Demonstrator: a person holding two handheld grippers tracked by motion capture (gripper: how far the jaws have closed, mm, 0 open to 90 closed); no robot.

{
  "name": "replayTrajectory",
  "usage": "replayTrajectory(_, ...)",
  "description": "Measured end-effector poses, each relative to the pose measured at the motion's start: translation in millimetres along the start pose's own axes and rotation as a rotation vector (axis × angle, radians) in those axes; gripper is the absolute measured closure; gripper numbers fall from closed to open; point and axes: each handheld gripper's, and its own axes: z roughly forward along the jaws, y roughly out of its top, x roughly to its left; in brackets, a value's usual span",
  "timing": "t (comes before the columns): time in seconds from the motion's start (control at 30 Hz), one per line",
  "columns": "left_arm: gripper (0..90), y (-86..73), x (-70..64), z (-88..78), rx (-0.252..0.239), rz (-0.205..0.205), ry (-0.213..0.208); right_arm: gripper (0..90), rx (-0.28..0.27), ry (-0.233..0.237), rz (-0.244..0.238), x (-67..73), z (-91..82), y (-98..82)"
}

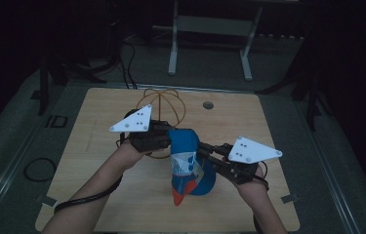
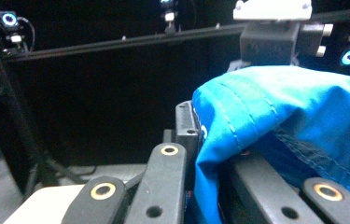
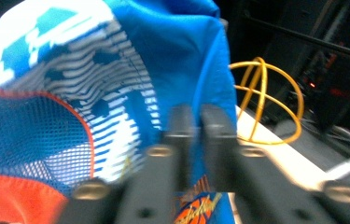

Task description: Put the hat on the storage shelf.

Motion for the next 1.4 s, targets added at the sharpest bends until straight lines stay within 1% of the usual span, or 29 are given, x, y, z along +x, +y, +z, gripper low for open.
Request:
replayTrajectory(0.07,89.9,-0.7,0.4,-2.0,0.001,0.001,0.008,90.0,0.007,-0.013,0.007,-0.4,0.1,0.2)
replayTrajectory(0.1,89.9,-1.2,0.2,-3.3,0.001,0.008,0.013,90.0,0.008,-0.015,0.010,-0.9,-0.7,0.3)
replayTrajectory(0.13,89.8,-1.9,0.1,-5.3,0.006,0.005,0.017,90.0,0.006,-0.014,0.016,-1.6,-2.2,0.4)
replayTrajectory(0.2,89.7,-3.1,-0.6,-7.7,0.022,0.019,0.026,90.0,-0.003,-0.022,0.030,-4.9,-6.5,0.3)
replayTrajectory(0.23,89.6,-3.9,-1.2,-8.4,0.032,0.016,0.026,90.0,-0.008,-0.024,0.034,-6.9,-8.7,0.3)
replayTrajectory(0.27,89.5,-4.6,-2.3,-8.6,0.046,0.020,0.023,90.0,-0.014,-0.024,0.043,-8.9,-11.3,0.4)
replayTrajectory(0.3,89.5,-5.1,-3.7,-8.6,0.061,0.034,0.023,90.0,-0.018,-0.022,0.048,-10.7,-13.4,0.8)
replayTrajectory(0.4,88.5,-4.9,-7.7,-8.1,0.080,0.053,0.017,90.0,-0.024,-0.008,0.060,-13.3,-18.3,1.8)
replayTrajectory(0.43,87.5,-4.8,-8.4,-8.5,0.080,0.047,0.019,90.0,-0.030,-0.005,0.065,-14.2,-20.0,1.9)
replayTrajectory(0.47,84.4,-4.8,-8.7,-9.5,0.086,0.045,0.028,90.0,-0.032,-0.006,0.066,-14.9,-21.7,2.2)
replayTrajectory(0.53,83.9,-5.3,-8.8,-12.5,0.087,0.037,0.034,90.0,-0.040,-0.014,0.071,-16.2,-25.1,2.9)
replayTrajectory(0.6,81.5,-6.0,-8.7,-15.5,0.092,0.047,0.061,90.0,-0.047,-0.022,0.073,-17.6,-27.9,4.0)
replayTrajectory(0.63,77.2,-5.9,-8.6,-16.9,0.108,0.039,0.075,90.0,-0.047,-0.024,0.072,-18.5,-29.4,4.8)
replayTrajectory(0.67,72.7,-6.2,-8.5,-18.6,0.121,0.043,0.091,90.0,-0.054,-0.019,0.077,-19.7,-31.2,5.5)
replayTrajectory(0.73,67.9,-7.3,-8.7,-22.4,0.145,0.041,0.107,90.0,-0.061,-0.020,0.086,-22.4,-34.8,6.8)
replayTrajectory(0.8,60.5,-8.5,-8.8,-25.7,0.163,0.021,0.117,90.0,-0.068,-0.026,0.096,-25.7,-38.2,7.3)
replayTrajectory(0.9,55.8,-9.9,-10.1,-30.7,0.200,0.025,0.128,90.0,-0.067,-0.035,0.099,-28.4,-41.0,7.5)
replayTrajectory(0.97,50.3,-10.5,-11.2,-34.2,0.225,0.029,0.152,90.0,-0.065,-0.039,0.097,-29.2,-42.1,7.5)
replayTrajectory(1.03,46.8,-11.4,-12.5,-37.3,0.248,0.036,0.163,90.0,-0.061,-0.044,0.094,-29.6,-42.7,7.4)
replayTrajectory(1.07,43.7,-12.2,-13.7,-38.4,0.259,0.037,0.172,90.0,-0.061,-0.048,0.096,-29.9,-43.0,7.1)
replayTrajectory(1.1,43.2,-13.4,-14.4,-40.1,0.278,0.038,0.177,90.0,-0.062,-0.050,0.101,-30.7,-43.4,6.9)
replayTrajectory(1.17,39.3,-15.5,-16.3,-42.5,0.292,0.045,0.190,90.0,-0.067,-0.052,0.109,-33.0,-44.8,6.6)
replayTrajectory(1.23,38.8,-17.7,-17.8,-45.5,0.313,0.046,0.206,90.0,-0.069,-0.058,0.114,-34.6,-46.1,7.1)
replayTrajectory(1.3,37.3,-20.7,-18.9,-49.8,0.314,0.033,0.221,90.0,-0.081,-0.061,0.120,-36.2,-47.6,8.2)
replayTrajectory(1.33,36.2,-22.5,-19.7,-52.3,0.311,0.024,0.236,90.0,-0.081,-0.070,0.117,-36.6,-47.9,9.3)
replayTrajectory(1.37,35.2,-22.5,-19.7,-52.3,0.311,0.024,0.236,90.0,-0.081,-0.070,0.117,-36.6,-47.9,9.3)
replayTrajectory(1.4,35.2,-26.7,-21.3,-58.3,0.319,0.017,0.269,90.0,-0.081,-0.081,0.113,-37.5,-48.2,10.4)
